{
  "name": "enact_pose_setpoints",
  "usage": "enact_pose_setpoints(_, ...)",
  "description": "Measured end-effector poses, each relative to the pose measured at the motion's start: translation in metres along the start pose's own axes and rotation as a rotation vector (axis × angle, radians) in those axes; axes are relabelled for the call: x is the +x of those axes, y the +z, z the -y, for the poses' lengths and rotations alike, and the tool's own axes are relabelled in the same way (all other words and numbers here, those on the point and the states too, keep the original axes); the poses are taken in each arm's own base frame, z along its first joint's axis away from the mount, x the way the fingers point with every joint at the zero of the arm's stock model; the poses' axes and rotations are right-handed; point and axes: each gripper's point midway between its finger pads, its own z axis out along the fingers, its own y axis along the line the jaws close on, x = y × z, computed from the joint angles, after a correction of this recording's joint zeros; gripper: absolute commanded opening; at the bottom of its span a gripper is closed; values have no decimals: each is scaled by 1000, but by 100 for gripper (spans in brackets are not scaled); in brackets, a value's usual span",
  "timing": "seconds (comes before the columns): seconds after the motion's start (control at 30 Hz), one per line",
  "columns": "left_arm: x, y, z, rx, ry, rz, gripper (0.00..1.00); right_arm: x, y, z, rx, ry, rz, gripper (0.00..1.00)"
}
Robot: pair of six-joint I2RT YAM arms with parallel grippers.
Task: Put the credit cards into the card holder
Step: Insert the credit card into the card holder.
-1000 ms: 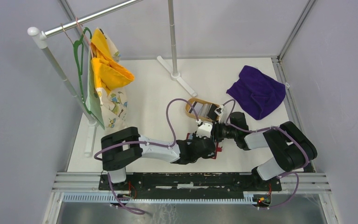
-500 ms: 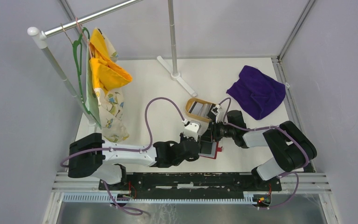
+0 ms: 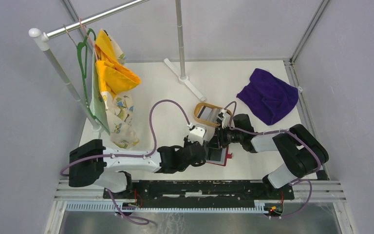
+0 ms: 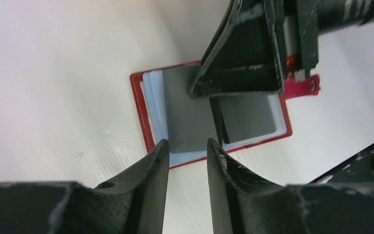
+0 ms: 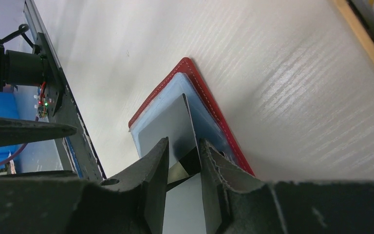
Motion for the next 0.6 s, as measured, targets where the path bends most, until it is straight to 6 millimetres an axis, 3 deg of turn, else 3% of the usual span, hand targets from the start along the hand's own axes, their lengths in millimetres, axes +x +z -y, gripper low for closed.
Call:
enact_pose_setpoints(0.13, -24, 10, -2, 62, -95, 23, 39, 0, 2, 0, -6, -13, -18, 38)
enact_pose_setpoints(0.27, -45, 29, -25, 88, -209, 46, 31, 0, 2, -1, -12, -27, -30, 39)
enact_pose_setpoints(0.37, -54, 40, -30, 123, -249, 48, 22, 0, 2, -1, -15, -36, -36, 39)
enact_pose_setpoints(0.6, -51, 76, -25, 188, -282, -12, 13, 0, 3, -1, -21, -44, -43, 39)
